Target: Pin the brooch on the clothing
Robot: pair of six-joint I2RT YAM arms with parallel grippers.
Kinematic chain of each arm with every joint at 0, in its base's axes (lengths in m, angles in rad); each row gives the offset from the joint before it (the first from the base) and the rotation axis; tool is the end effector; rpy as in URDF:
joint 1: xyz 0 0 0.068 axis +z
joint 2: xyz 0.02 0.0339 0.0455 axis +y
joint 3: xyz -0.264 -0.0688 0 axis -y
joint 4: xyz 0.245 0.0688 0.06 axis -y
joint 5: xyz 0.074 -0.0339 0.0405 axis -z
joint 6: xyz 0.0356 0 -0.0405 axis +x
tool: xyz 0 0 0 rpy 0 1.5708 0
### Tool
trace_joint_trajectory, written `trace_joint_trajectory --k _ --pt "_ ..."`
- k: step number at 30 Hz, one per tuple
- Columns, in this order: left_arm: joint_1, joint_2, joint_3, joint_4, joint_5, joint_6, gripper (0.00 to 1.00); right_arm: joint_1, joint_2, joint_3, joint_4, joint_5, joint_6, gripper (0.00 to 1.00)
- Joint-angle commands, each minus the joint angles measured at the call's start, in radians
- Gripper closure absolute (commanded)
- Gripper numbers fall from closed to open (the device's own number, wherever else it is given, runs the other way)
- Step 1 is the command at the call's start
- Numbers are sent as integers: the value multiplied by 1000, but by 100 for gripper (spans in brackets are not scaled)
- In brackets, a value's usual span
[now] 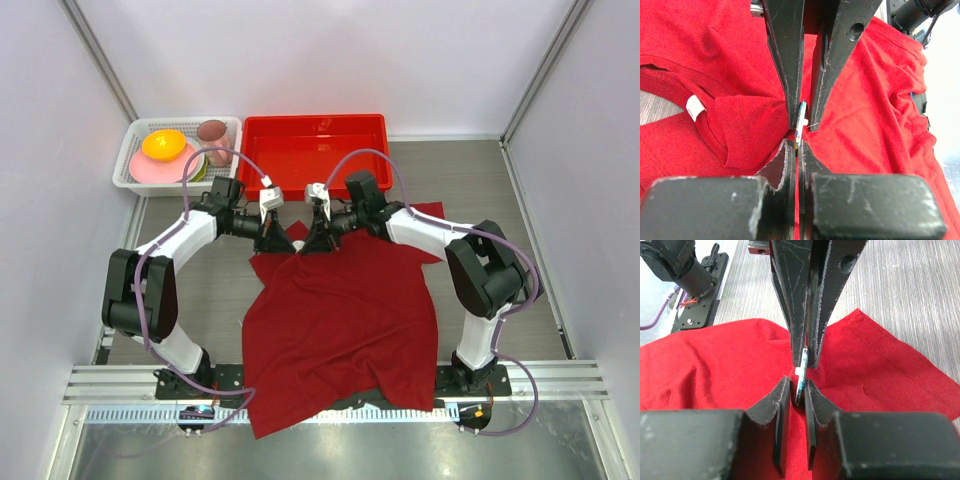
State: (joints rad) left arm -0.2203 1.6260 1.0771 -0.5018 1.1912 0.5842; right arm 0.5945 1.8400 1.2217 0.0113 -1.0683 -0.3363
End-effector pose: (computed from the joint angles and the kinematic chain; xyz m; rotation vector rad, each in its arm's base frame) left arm 0.3033 -0.1018 0.2248 1.1793 1.7975 -1.3083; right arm 0.3135 0.2496 0.2229 -1.4415 1.5002 1.2997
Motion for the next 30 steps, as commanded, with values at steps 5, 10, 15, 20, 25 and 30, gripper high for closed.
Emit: trace_joint_trajectory --k 5,10,15,20,25,30 --pt "-2 -11 20 12 33 -12 100 7 4 18 193 17 219 85" --pt "-4 -38 -6 63 19 -60 100 4 16 18 236 106 335 87" --pt "-4 -64 -39 120 10 -116 100 -5 31 19 219 172 399 90" --pt "-2 -92 -62 163 -2 -150 100 -21 59 64 164 263 457 94" --pt "-4 -110 -71 172 -19 -156 100 -36 102 113 102 321 552 97" --pt "-5 -129 -82 177 -24 -158 100 -51 120 139 79 358 612 98"
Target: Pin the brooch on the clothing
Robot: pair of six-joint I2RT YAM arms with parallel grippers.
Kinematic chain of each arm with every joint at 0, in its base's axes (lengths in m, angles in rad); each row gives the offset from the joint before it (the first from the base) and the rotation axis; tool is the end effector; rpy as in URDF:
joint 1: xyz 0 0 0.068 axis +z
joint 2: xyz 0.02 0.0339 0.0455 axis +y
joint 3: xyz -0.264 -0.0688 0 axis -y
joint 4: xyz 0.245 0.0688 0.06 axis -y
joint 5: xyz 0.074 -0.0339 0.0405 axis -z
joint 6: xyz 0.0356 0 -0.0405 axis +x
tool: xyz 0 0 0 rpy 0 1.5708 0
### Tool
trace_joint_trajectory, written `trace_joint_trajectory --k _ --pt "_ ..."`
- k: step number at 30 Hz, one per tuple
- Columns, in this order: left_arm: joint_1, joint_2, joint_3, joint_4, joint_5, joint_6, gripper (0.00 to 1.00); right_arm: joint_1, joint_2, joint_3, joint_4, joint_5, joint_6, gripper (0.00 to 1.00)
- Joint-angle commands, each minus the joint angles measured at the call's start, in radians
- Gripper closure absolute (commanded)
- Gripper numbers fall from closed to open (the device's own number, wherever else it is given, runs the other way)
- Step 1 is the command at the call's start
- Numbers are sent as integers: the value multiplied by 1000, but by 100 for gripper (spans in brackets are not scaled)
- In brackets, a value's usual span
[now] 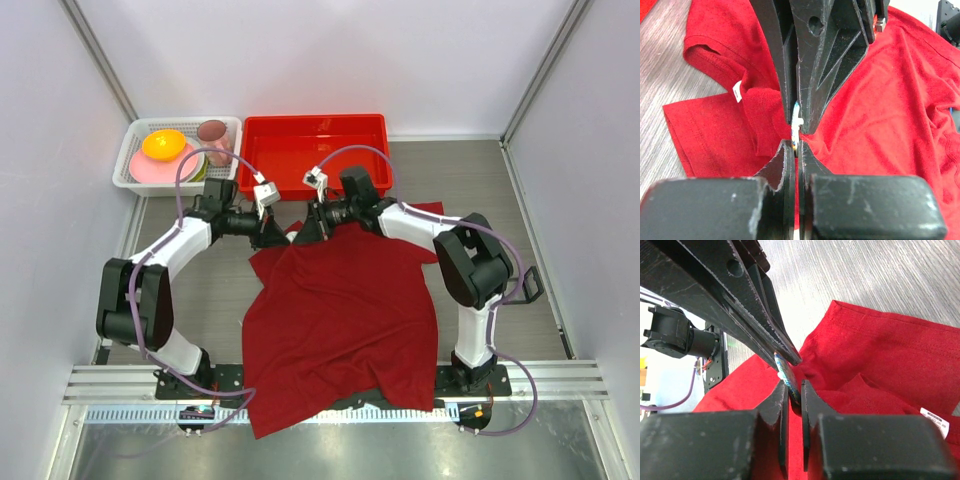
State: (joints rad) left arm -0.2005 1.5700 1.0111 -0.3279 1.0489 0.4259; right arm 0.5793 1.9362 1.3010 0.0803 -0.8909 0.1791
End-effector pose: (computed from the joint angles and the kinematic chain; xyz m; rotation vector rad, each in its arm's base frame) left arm 0.3048 -0.0934 0.2273 1.0690 1.8832 -1.1343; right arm 0.3439 0.2581 0.2122 -0.9767 1.9718 1.3815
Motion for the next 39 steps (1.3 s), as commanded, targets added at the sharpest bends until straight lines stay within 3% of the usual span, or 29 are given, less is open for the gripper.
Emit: trace_joint_trajectory --k 1,11,16,18,21,22,26,35,39 --pt "-24 -76 -17 6 117 1 100 -38 35 70 -5 193 109 98" --pt "-25 -108 -42 38 105 -12 100 -75 83 119 -62 196 184 99" --pt "-25 -108 -48 53 99 -41 100 -88 75 87 25 146 206 98" --pt "-23 -103 -51 75 89 -68 100 -88 47 58 119 97 201 92" --pt "-23 -94 -49 95 62 -104 100 -90 21 27 176 49 178 74" --pt "-23 -93 -49 104 53 -113 100 -88 8 23 174 40 142 66" --pt "-23 -82 -49 110 0 -118 100 -93 -26 23 121 20 51 52" --pt "-22 -79 -49 118 -139 -105 100 -133 -91 15 13 23 -26 39" --pt "-22 -70 -31 79 -153 -70 100 -160 -114 26 -114 59 -111 38"
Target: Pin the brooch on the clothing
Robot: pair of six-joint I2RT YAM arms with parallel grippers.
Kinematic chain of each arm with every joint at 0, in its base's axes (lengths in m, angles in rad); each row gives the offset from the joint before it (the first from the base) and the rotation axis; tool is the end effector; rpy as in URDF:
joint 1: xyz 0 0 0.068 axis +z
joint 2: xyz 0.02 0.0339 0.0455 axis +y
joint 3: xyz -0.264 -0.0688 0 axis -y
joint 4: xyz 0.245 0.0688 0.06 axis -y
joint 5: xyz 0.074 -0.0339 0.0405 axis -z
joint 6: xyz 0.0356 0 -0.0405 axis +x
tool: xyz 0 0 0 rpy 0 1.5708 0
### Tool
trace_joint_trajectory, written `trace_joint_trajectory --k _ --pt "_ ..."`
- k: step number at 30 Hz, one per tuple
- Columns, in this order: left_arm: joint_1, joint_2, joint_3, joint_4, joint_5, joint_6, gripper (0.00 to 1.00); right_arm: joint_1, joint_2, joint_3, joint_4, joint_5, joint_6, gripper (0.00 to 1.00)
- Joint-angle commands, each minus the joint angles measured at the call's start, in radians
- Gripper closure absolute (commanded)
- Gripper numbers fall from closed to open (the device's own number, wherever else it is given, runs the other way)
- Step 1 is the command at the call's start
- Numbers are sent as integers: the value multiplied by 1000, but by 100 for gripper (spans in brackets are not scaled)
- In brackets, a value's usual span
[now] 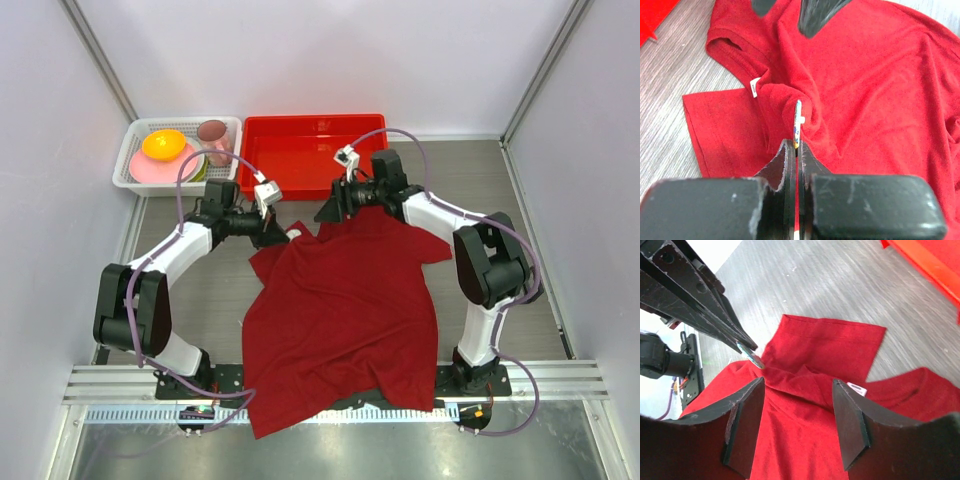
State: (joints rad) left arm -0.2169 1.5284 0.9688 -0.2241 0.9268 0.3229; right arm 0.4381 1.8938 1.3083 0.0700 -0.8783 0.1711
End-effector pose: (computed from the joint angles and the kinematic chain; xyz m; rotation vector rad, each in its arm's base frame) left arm 0.3023 -0.0958 0.2307 0.9916 1.9308 -1.0137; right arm 0.3735 0.2052 0.2308 -0.8294 1.9578 1.2774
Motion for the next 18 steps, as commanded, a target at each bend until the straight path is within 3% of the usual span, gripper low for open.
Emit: trace_joint_trajectory --k 1,6,7,10,13,14,17,18 --pt "-7 -30 11 -24 -37 34 100 -28 -75 25 -127 62 -122 38" --pt "-80 -69 8 -53 -201 160 100 -55 -82 66 -358 172 -257 38" --pt "-117 -83 7 -101 -315 285 100 -61 -73 92 -404 180 -309 38" --pt "-280 -138 -42 -107 -510 399 99 -91 -68 121 -539 237 -393 38" --pt "-358 -159 -56 -159 -575 423 83 -114 -67 137 -628 318 -456 39" --pt "-358 -162 -39 -187 -572 429 70 -122 -62 140 -648 337 -490 39" --pt "-331 -197 -41 -254 -560 436 54 -134 -62 143 -702 413 -534 40" --pt "-316 -220 -50 -239 -556 417 52 -137 -64 138 -711 427 -542 41"
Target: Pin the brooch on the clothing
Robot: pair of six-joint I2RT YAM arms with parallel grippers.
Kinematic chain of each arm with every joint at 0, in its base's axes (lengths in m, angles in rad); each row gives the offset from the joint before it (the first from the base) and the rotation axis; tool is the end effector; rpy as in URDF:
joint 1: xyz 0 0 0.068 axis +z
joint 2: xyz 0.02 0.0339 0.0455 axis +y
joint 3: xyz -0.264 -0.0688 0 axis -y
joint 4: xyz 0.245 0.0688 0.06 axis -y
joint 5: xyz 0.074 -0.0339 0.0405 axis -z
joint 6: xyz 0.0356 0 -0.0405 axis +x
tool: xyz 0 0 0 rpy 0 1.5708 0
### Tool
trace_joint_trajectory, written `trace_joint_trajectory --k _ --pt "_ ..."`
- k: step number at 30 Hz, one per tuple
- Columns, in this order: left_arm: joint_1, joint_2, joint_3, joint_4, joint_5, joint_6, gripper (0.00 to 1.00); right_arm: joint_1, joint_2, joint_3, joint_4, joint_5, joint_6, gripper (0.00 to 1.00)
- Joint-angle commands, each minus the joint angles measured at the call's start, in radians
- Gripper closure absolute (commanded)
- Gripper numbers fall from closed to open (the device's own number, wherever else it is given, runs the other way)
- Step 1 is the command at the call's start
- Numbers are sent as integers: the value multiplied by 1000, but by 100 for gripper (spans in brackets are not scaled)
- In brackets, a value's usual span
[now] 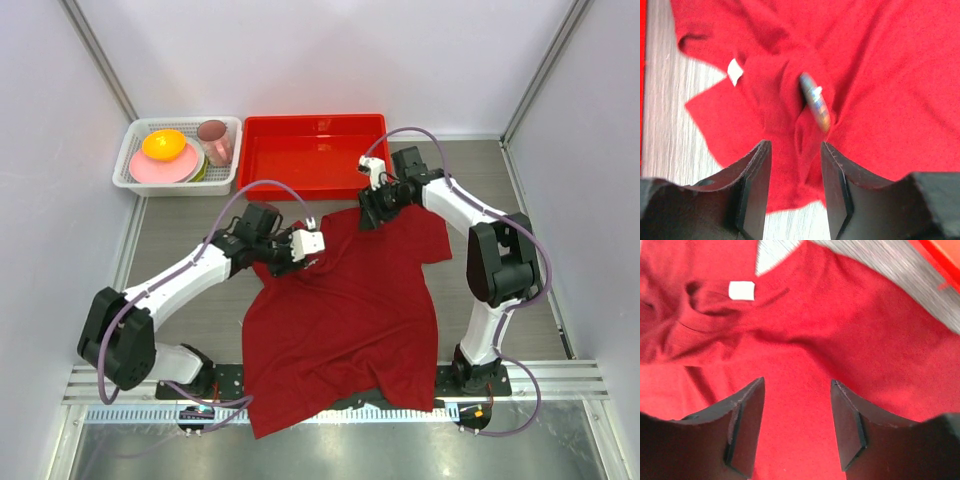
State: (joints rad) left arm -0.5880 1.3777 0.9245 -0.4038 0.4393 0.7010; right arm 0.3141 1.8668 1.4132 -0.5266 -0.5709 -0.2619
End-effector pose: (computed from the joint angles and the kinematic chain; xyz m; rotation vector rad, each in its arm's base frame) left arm 0.2291 -0.1709 0.2390 1.5793 1.7734 -0.4777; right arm 0.3758 0.1423 0.2262 -0.9134 2.3068 0.7446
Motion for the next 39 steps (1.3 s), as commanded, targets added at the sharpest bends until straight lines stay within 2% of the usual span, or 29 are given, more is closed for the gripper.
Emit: trace_joint_trajectory --k 1,5,9,14,18,23,25,26,30,33,39 --pt "88 -72 -6 -49 -65 20 52 -13 -38 27 -115 137 -114 42" --pt "158 -33 25 -1 -56 -101 51 -17 -18 21 -107 261 -123 46" --pt "169 69 40 74 -117 -175 51 -21 23 24 -96 334 -120 51" --pt "171 274 189 63 -159 -282 52 -30 57 38 -64 385 -105 54" --pt "169 388 273 65 -152 -360 55 -43 94 49 -64 431 -79 61" --pt "162 455 274 40 -230 -307 62 -70 111 20 -67 477 -85 66" --pt "165 504 290 -6 -278 -290 71 -82 115 9 -67 500 -88 68" --pt "165 515 295 -44 -315 -273 72 -86 120 6 -72 506 -92 69" --pt "181 497 249 -82 -373 -232 78 -104 127 3 -98 532 -105 70" --pt "227 452 206 -113 -408 -201 83 -122 121 -2 -119 545 -111 71" --pt "430 408 160 -155 -460 -163 87 -159 121 -16 -142 563 -122 71"
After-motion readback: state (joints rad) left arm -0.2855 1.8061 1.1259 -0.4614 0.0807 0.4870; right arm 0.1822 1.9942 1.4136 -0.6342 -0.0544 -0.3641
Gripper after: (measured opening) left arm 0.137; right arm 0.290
